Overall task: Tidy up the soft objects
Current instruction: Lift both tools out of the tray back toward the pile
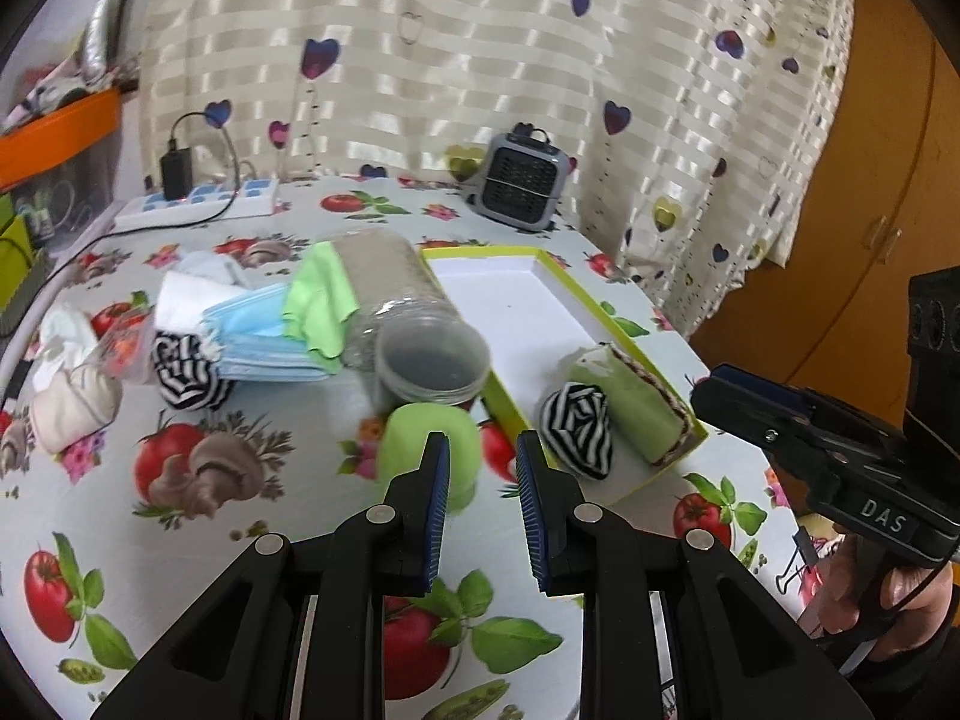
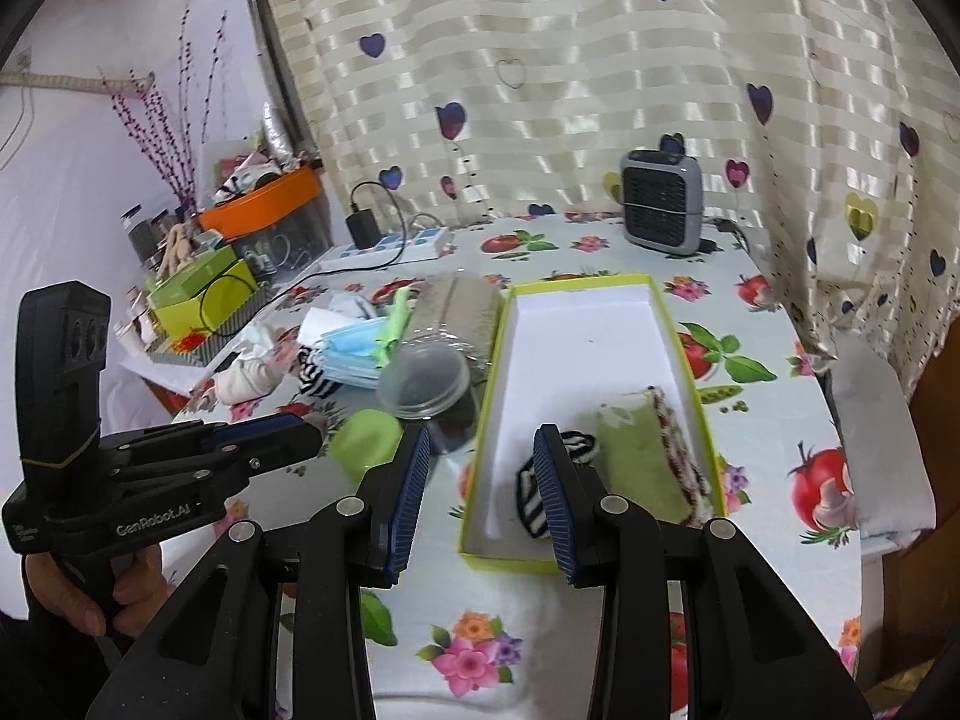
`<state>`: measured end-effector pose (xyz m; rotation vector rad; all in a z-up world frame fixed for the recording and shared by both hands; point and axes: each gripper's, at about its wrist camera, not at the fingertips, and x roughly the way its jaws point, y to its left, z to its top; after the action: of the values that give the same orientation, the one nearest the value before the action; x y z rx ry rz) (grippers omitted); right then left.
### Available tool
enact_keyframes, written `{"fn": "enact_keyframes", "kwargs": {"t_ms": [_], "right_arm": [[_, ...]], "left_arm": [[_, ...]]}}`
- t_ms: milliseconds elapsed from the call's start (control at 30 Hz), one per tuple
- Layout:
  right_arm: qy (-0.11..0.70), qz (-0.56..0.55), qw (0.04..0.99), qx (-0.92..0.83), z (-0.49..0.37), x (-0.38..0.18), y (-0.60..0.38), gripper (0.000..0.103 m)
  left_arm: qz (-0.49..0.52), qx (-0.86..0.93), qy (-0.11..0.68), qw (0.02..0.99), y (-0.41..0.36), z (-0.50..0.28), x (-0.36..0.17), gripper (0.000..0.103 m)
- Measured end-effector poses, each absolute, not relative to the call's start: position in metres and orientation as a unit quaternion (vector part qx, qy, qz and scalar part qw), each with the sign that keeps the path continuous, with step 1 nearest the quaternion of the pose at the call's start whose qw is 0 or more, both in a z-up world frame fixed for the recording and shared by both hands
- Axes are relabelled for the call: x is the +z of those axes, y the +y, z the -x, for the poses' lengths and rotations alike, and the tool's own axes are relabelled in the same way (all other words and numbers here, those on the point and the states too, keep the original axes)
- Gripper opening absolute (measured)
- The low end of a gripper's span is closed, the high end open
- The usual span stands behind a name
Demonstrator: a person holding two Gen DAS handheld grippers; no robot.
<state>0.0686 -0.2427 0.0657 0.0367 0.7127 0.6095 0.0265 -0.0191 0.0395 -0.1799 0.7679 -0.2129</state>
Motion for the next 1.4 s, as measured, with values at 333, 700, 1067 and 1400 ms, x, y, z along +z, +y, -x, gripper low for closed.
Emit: {"fn": "enact_keyframes", "kwargs": {"t_ms": [333, 700, 1067, 1400], "right_arm": [[0.340, 0.007, 0.886, 0.314, -0.061, 0.068, -0.217, 0.038], [0.341, 0.036, 0.873, 0.348, -0.063, 0.066, -0.180, 0.044], [0.341, 0.063, 0.863, 0.368, -0.085, 0.070, -0.138, 0.044], [0.366, 0.096, 0.848, 0.370, -0.143, 0.068, -0.092, 0.044]], "left_arm": [[0.102, -0.078, 0.376, 0.918, 0.011, -0.018, 0.030, 0.022], [0.132, -0.027, 0.380, 0.915, 0.056, -0.013, 0.017, 0.022], [0.150, -0.006, 0.385, 0.910, 0.082, -0.018, 0.008, 0.022], [0.164, 0.001, 0.381, 0.910, 0.102, -0.033, 0.006, 0.022]]}}
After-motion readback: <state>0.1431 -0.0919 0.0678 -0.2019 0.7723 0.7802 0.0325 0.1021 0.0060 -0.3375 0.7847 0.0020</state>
